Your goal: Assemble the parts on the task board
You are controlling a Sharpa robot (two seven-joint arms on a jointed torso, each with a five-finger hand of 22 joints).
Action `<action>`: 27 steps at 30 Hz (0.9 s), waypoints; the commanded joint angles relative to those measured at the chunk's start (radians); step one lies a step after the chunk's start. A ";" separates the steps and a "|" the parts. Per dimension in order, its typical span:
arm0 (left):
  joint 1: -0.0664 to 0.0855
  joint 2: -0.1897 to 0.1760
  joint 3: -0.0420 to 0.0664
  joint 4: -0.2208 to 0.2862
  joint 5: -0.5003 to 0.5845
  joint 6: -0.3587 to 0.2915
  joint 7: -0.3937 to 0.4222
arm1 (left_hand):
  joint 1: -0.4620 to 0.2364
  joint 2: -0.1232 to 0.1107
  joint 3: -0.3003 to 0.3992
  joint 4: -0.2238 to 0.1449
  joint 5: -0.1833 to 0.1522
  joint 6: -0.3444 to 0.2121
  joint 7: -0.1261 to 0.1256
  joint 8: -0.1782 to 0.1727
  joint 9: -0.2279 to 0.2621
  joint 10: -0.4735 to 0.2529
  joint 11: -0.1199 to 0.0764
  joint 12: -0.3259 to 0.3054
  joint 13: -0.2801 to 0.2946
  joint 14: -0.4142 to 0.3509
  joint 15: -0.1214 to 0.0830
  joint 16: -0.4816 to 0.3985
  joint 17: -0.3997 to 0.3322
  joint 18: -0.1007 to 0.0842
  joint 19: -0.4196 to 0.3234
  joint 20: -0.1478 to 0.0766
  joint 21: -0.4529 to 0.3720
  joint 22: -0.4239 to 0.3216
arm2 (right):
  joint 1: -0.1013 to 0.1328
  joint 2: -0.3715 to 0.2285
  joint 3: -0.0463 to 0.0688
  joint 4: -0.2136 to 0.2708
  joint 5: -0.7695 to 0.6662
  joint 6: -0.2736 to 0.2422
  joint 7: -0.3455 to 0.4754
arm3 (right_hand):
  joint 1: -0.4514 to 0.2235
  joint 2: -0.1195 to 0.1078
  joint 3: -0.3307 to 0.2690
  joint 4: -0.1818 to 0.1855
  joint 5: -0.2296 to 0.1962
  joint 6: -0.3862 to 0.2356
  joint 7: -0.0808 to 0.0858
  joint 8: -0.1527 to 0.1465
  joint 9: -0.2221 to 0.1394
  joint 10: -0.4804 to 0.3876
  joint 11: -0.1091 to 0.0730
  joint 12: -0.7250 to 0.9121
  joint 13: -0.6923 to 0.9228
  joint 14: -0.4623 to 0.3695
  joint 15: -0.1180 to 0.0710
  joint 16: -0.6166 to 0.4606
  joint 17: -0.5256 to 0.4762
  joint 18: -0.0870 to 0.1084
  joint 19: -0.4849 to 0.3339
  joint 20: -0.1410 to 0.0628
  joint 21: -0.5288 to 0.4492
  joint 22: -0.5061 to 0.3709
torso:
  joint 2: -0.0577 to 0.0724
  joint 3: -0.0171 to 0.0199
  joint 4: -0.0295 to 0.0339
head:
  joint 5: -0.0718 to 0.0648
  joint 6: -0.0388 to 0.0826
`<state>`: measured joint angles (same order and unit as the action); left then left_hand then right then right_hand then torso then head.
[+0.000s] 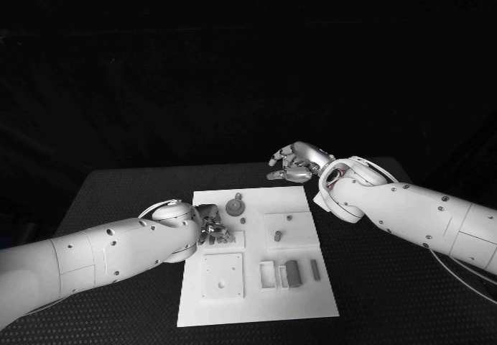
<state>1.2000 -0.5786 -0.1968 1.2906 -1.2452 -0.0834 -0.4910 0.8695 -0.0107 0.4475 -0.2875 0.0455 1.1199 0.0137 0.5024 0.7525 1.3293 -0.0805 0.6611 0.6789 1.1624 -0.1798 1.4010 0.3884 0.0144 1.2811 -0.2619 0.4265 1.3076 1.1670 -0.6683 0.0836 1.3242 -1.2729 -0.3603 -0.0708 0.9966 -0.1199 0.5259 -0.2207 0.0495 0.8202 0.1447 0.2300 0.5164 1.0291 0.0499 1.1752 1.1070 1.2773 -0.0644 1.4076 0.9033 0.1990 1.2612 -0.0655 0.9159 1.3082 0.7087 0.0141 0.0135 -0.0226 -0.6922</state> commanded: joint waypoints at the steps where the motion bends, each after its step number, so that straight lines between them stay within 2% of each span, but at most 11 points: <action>1: -0.007 0.005 -0.005 -0.001 -0.009 0.000 0.004 | 0.033 0.025 -0.002 0.000 0.003 0.003 0.004 -0.002 -0.001 -0.007 -0.002 0.004 -0.001 -0.002 -0.006 0.007 -0.001 -0.014 0.001 -0.008 0.002 0.020 | 0.000 0.000 0.000 0.002 -0.001 0.011 0.005 | -0.011 -0.001 -0.001 0.006 0.004 -0.011 0.020 -0.002 0.000 -0.005 0.001 0.002 -0.002 -0.001 0.004 -0.005 0.001 0.063 0.001 -0.005 -0.004 0.014 | 0.000 0.0002 0.0005 | 0.000 0.000; 12: -0.014 0.006 -0.007 -0.001 -0.009 -0.011 0.005 | 0.042 0.036 -0.001 -0.002 0.003 0.004 0.004 -0.003 -0.001 -0.007 -0.003 0.004 -0.002 -0.001 -0.007 0.008 -0.003 -0.014 0.002 -0.009 0.002 0.019 | 0.000 -0.001 0.000 0.001 -0.001 0.011 0.005 | -0.011 -0.002 -0.001 0.007 0.004 -0.011 0.020 -0.002 0.000 -0.005 0.001 0.002 -0.002 -0.001 0.004 -0.005 0.001 0.063 0.001 -0.005 -0.005 0.014 | 0.000 0.0001 0.0002 | -0.002 0.000; 27: -0.014 0.001 -0.007 -0.001 -0.011 -0.025 -0.002 | 0.047 0.044 -0.004 -0.003 0.003 0.003 0.004 -0.003 -0.001 -0.008 -0.003 0.004 -0.003 -0.001 -0.006 0.008 -0.004 -0.014 0.002 -0.009 0.002 0.020 | 0.000 -0.003 0.000 0.002 -0.001 0.011 0.004 | -0.011 -0.002 -0.001 0.008 0.004 -0.012 0.020 -0.002 0.000 -0.005 0.001 0.003 -0.002 -0.001 0.004 -0.006 0.001 0.063 0.001 -0.005 -0.005 0.014 | -0.001 -0.0002 0.0006 | -0.002 -0.001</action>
<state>1.1939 -0.5798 -0.1981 1.2907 -1.2472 -0.1044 -0.4867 0.8688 -0.0100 0.4417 -0.2870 0.0432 1.1199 0.0137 0.5035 0.7516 1.3267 -0.0831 0.6611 0.6770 1.1609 -0.1786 1.4057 0.3853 0.0143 1.2867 -0.2643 0.4264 1.3074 1.1669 -0.6706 0.0836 1.3243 -1.2726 -0.3591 -0.0711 0.9966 -0.1199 0.5231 -0.2178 0.0495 0.8212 0.1479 0.2300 0.5164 1.0291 0.0499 1.1752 1.1063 1.2773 -0.0644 1.4076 0.9033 0.1989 1.2610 -0.0619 0.9159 1.3082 0.7083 0.0140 0.0139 -0.0246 -0.6928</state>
